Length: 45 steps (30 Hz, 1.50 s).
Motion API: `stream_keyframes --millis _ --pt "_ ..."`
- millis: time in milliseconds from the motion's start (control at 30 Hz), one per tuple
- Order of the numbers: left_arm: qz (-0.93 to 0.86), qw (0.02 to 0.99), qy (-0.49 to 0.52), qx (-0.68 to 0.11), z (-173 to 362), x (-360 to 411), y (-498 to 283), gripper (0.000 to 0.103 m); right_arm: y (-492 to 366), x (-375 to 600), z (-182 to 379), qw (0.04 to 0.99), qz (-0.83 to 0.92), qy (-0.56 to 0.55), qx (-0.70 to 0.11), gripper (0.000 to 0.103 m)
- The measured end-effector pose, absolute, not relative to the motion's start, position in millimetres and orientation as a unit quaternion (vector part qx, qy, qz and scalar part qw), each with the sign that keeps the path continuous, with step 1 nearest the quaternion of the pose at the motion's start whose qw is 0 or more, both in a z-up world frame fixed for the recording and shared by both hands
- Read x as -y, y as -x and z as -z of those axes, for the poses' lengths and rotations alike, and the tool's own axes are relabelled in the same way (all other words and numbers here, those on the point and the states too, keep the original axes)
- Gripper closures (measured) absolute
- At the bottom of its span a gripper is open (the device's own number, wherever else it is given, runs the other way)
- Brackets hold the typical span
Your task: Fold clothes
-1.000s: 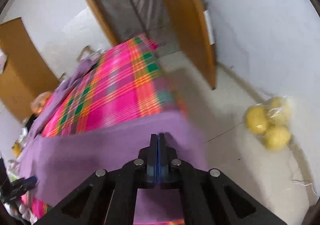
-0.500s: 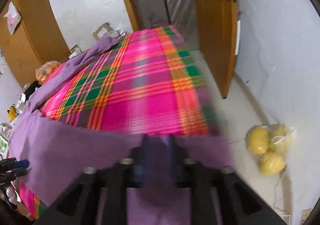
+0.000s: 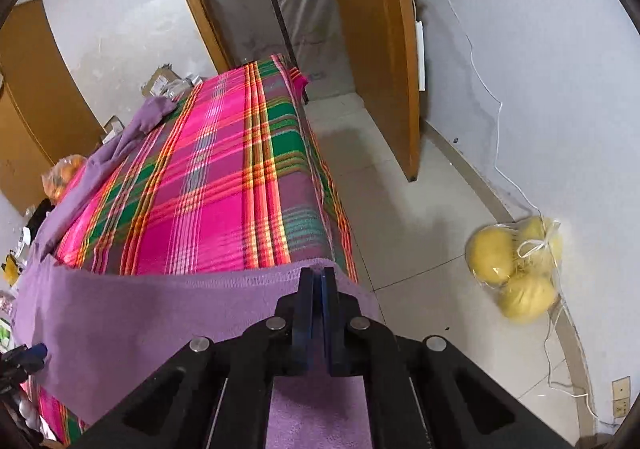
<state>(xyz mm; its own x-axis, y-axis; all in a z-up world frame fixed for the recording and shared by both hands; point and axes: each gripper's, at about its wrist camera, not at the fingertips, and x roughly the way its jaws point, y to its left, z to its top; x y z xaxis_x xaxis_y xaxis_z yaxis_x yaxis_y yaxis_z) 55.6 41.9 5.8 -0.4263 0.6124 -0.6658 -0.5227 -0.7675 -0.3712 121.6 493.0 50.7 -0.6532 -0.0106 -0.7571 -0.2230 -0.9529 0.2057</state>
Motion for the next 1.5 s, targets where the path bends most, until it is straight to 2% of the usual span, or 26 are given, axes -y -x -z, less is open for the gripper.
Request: stream_keyframes --millis 200,633,700,833,933,967,1033,1133,1167,1200,1333,1500 --pt "-0.845 0.336 0.412 0.052 -6 -42 -58 0.075 -117 -486 -54 0.064 -0.903 0.4 -0.144 0.099" --pt "-0.845 0.33 0.419 0.032 -14 -56 -53 0.074 -124 -352 -64 -0.099 -0.911 0.398 -0.044 0.095" --pt "-0.847 0.327 0.418 0.029 -16 -59 -51 0.074 -117 -339 -52 -0.092 -0.906 0.412 -0.016 0.096" --pt "-0.855 0.305 0.42 0.015 -22 -65 -42 0.074 -122 -356 -48 -0.047 -0.913 0.404 -0.025 0.097" --pt "-0.858 0.295 0.42 0.007 -26 -73 -32 0.074 -135 -392 -46 0.001 -0.915 0.397 -0.076 0.097" --pt "-0.858 0.294 0.422 0.004 -27 -78 -27 0.074 -141 -408 -44 0.015 -0.914 0.392 -0.104 0.101" --pt "-0.856 0.29 0.427 -0.004 -27 -88 -19 0.074 -156 -444 -42 0.049 -0.909 0.381 -0.163 0.103" --pt "-0.851 0.289 0.438 -0.013 -20 -101 -8 0.074 -178 -480 -43 0.095 -0.905 0.361 -0.202 0.102" --pt "-0.849 0.288 0.441 -0.015 -17 -104 -5 0.074 -184 -488 -43 0.112 -0.902 0.36 -0.212 0.091" --pt "-0.849 0.288 0.442 -0.016 -15 -107 -3 0.074 -190 -494 -43 0.138 -0.897 0.365 -0.208 0.09" --pt "-0.847 0.299 0.439 -0.012 -17 -114 -6 0.074 -197 -476 -52 0.099 -0.911 0.356 -0.185 0.089" --pt "-0.847 0.316 0.428 -0.018 -24 -132 -9 0.074 -165 -410 -60 0.021 -0.924 0.365 -0.114 0.089"
